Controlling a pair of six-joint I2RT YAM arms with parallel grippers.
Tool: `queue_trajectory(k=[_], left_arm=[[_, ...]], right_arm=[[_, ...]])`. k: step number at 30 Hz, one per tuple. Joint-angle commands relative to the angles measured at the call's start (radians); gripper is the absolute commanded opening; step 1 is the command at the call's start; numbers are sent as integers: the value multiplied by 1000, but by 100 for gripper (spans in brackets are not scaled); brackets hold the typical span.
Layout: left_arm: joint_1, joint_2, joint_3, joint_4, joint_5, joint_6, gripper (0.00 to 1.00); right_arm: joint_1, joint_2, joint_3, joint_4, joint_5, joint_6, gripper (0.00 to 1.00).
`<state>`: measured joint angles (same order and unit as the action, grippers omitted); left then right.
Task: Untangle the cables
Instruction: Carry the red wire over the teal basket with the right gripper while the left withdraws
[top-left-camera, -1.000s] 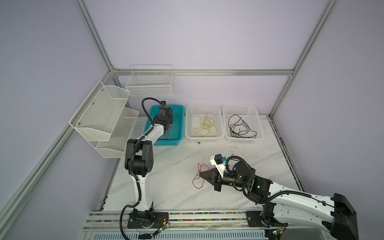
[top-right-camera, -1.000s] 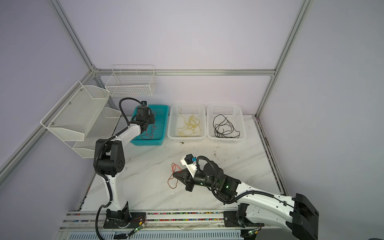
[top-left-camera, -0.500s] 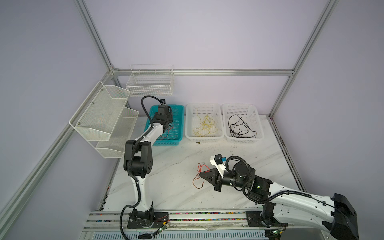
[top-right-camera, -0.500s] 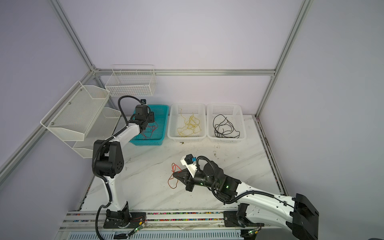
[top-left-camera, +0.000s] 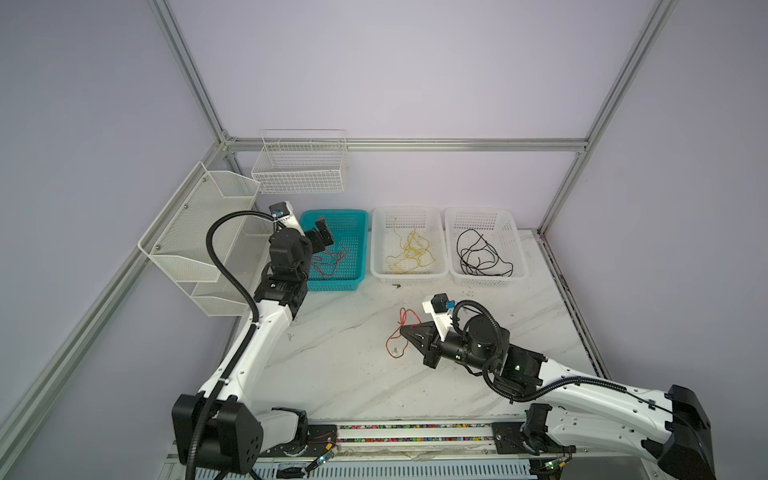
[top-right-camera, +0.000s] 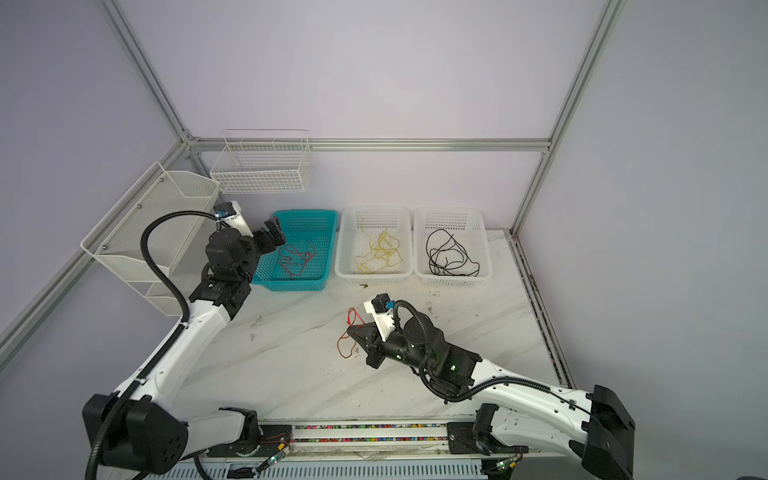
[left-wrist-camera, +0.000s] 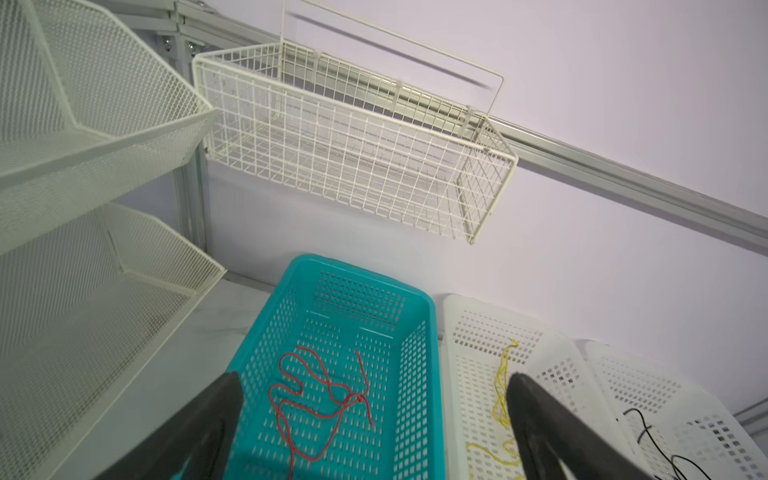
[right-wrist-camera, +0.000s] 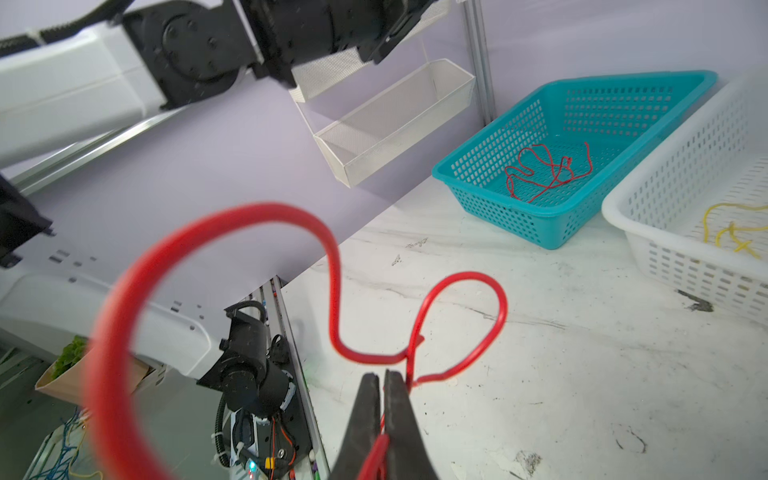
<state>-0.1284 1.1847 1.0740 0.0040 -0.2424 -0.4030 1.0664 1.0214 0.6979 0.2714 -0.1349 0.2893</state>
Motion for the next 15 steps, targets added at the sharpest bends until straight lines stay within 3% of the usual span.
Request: queue_trajectory(k=[1,5,15], left_arm=[[1,-141,-121,-43,36,-115,100],[-2,-301,-213,-181,31,-130,100],[-4,-594,-386,-414,-6,13,100]], right_arm=[[4,13,68,-22,69,15,0],[4,75,151,-45,86,7,0],[4,296,421,-131,159,-35,0]])
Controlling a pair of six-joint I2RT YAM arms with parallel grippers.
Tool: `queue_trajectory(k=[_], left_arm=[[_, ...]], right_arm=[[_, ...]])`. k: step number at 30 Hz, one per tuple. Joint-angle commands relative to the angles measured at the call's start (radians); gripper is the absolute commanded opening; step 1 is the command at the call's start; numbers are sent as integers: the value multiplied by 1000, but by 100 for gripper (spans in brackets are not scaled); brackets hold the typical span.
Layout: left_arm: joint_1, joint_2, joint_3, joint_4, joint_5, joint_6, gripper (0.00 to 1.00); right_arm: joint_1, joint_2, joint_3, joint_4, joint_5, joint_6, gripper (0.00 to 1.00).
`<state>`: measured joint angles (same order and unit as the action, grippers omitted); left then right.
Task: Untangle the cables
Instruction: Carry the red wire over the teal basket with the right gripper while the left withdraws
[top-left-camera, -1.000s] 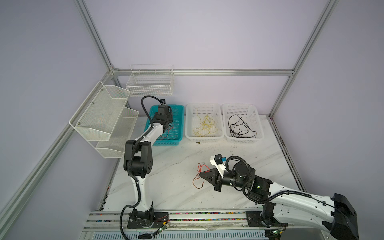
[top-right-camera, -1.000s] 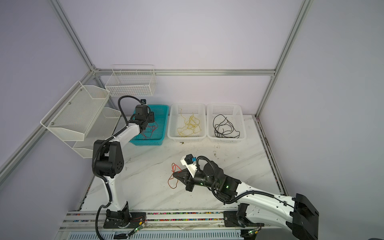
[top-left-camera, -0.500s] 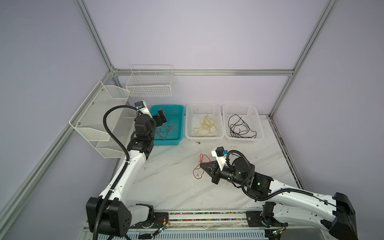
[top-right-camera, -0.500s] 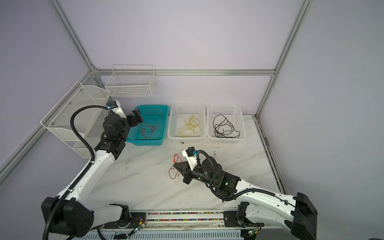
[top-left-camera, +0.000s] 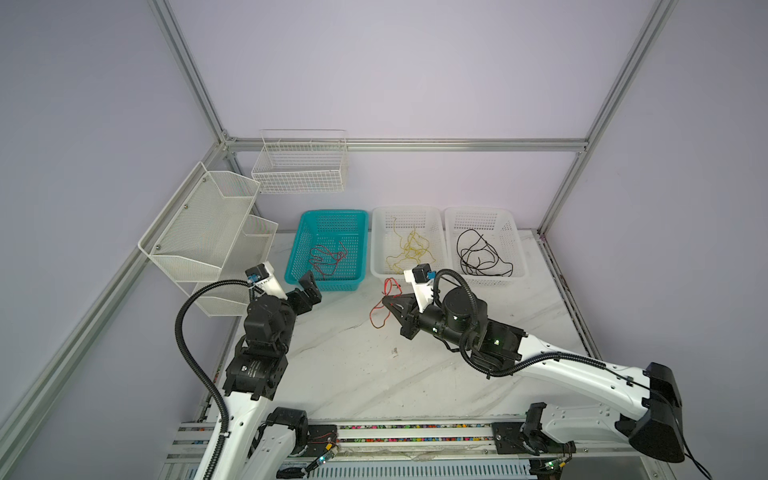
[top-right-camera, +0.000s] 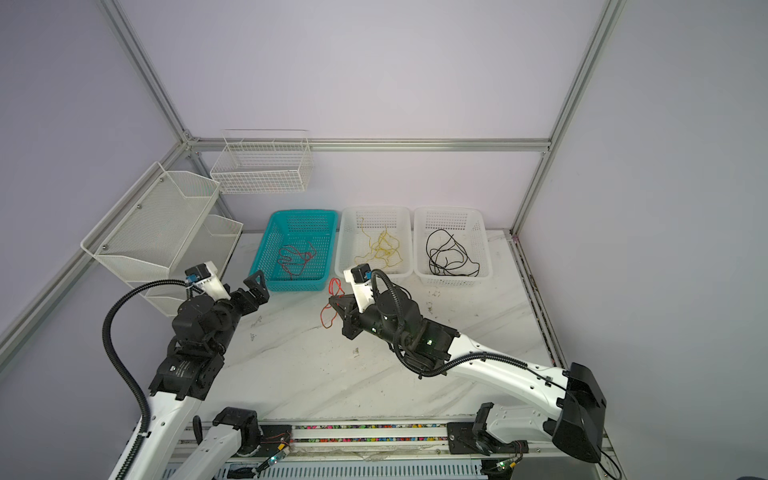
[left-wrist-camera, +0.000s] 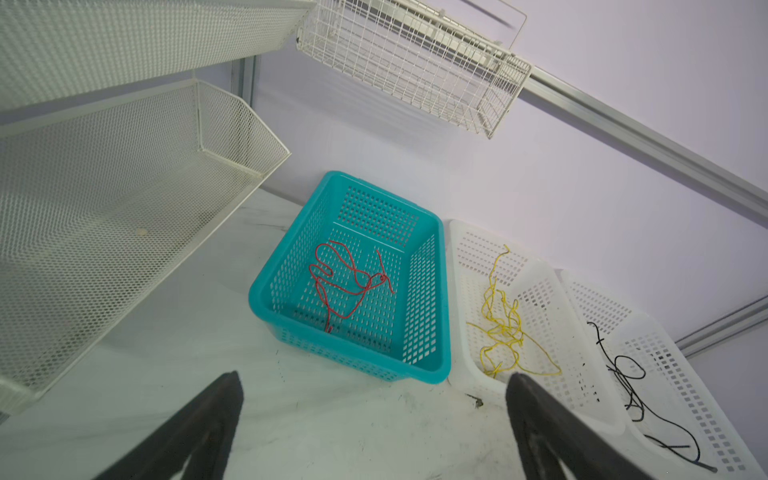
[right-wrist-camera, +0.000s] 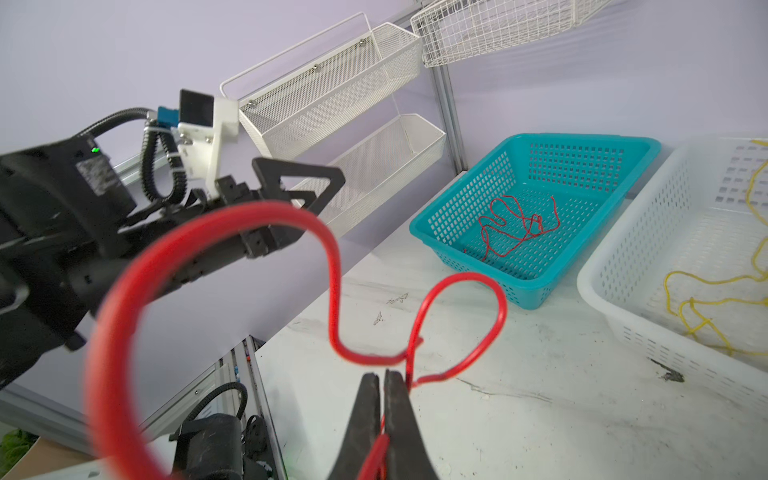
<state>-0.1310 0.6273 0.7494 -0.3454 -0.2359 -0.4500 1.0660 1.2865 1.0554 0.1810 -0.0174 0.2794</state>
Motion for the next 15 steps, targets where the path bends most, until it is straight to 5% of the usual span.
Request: queue_trajectory(k=[1,15], left_arm=[[-2,-49,-73,-76,-15,71,100],[-1,-127,-160,-47,-23,87,100]], right_arm=[[4,50,88,-43,49,-30,0],[-49,322,395,-82,92,-49,0]])
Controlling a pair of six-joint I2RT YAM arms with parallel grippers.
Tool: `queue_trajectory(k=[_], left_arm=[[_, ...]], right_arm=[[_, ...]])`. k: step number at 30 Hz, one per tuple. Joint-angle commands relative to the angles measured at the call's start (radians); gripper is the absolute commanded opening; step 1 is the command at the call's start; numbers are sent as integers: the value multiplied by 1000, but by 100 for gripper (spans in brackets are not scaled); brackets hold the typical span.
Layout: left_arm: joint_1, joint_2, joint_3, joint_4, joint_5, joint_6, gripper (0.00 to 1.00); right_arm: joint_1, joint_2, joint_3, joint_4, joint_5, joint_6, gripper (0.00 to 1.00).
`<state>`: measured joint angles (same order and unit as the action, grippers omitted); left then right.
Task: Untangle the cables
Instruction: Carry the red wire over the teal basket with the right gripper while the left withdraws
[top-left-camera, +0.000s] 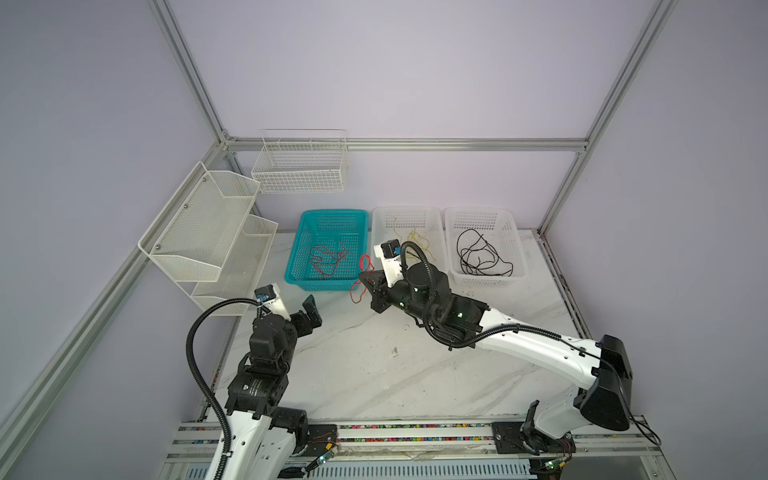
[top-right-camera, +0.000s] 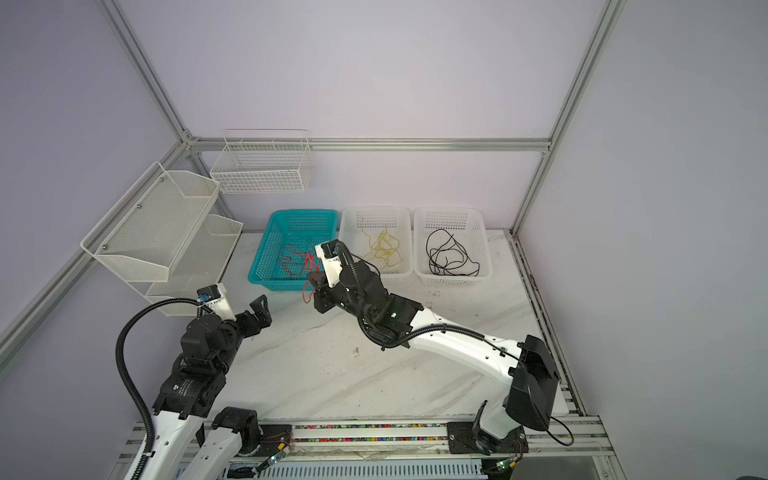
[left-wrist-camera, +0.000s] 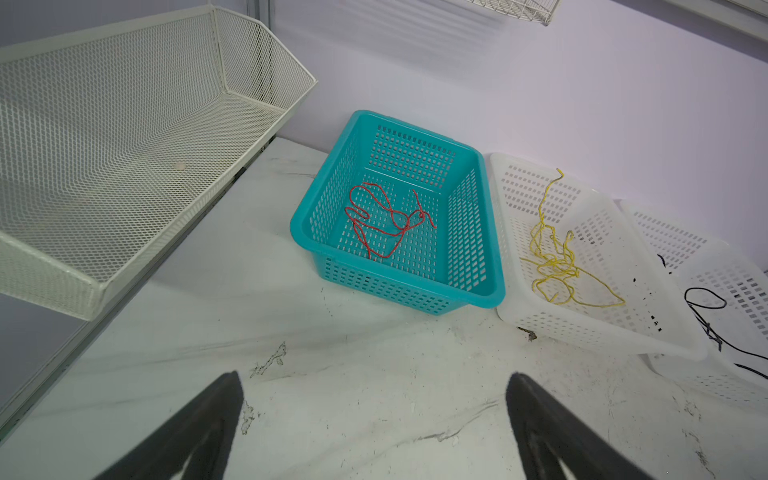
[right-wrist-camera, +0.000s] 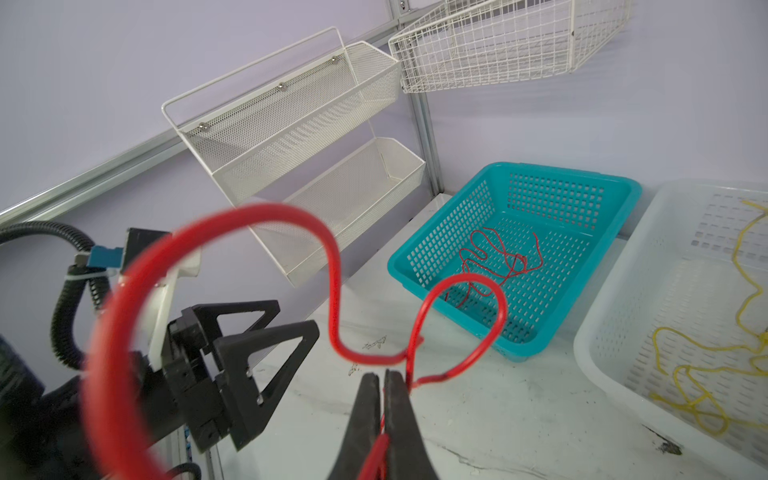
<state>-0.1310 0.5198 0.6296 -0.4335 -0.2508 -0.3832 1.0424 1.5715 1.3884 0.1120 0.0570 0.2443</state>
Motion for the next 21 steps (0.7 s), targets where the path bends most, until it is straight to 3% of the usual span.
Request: queue_trajectory(k=[1,14,21], left_arm=[[-2,-24,-43,41,-6,21,100],[-2,-27,-54,38,20,-2,100],[-2,-30,-57,42,12,19,100]], right_arm=[[-34,63,88,-18,9,-14,0],[-163,367,392,-49,-109,15,0],[-216,582,636,-136,-151,30,0]])
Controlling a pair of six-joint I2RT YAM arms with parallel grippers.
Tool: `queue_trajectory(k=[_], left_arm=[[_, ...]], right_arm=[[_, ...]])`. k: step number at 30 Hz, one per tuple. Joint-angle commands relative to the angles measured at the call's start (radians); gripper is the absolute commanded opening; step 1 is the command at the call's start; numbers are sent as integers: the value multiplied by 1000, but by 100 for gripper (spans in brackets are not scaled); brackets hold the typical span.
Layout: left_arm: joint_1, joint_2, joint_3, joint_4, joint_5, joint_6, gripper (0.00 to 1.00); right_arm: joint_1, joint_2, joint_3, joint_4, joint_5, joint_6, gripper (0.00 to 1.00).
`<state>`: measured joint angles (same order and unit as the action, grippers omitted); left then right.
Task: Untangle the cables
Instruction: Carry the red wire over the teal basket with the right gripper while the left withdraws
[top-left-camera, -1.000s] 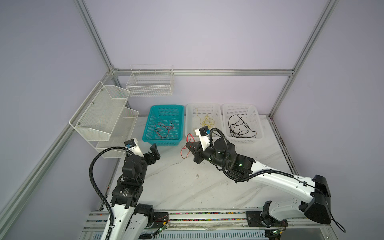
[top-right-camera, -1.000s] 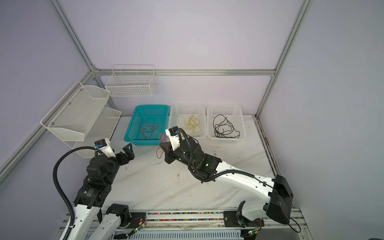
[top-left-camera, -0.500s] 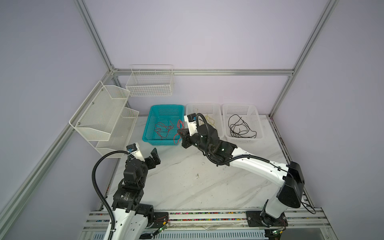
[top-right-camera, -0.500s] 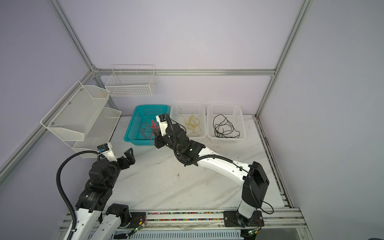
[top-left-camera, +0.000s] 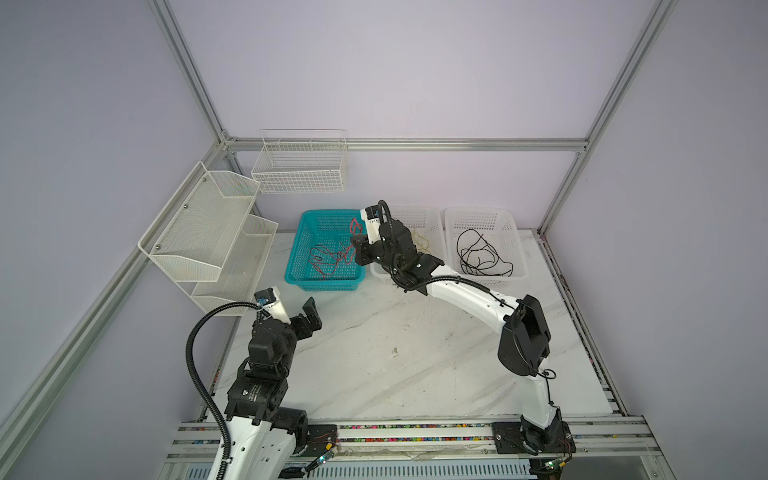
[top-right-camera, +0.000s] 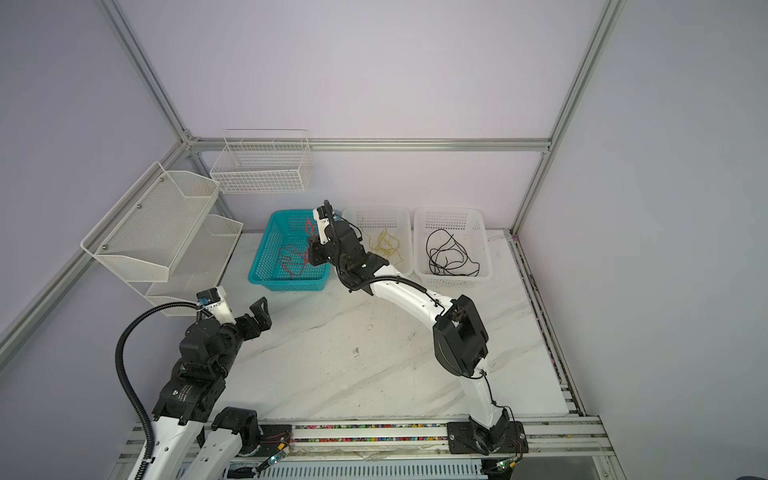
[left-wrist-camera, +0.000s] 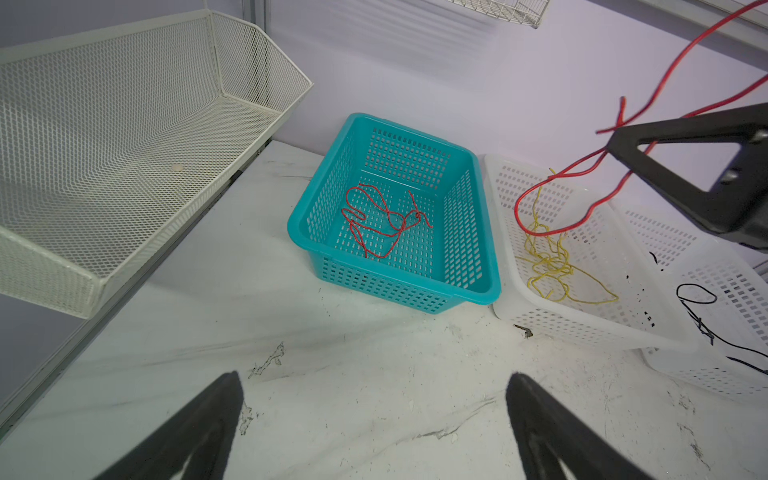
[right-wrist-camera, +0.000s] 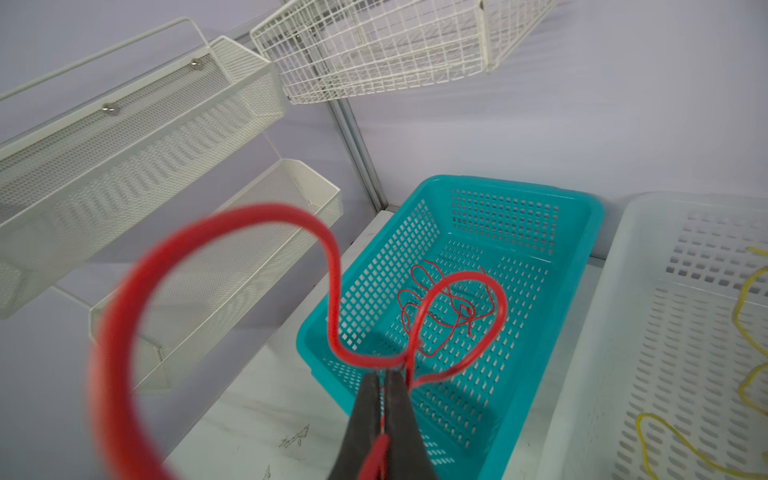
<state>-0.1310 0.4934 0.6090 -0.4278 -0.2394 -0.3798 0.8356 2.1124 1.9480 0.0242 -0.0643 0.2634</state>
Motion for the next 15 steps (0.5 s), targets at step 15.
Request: queue_trajectory(k=[15], left_arm=[[-1,-4,-37,41,-8,28,100]], right_arm=[[-36,372,431,-106,-80,12,0]])
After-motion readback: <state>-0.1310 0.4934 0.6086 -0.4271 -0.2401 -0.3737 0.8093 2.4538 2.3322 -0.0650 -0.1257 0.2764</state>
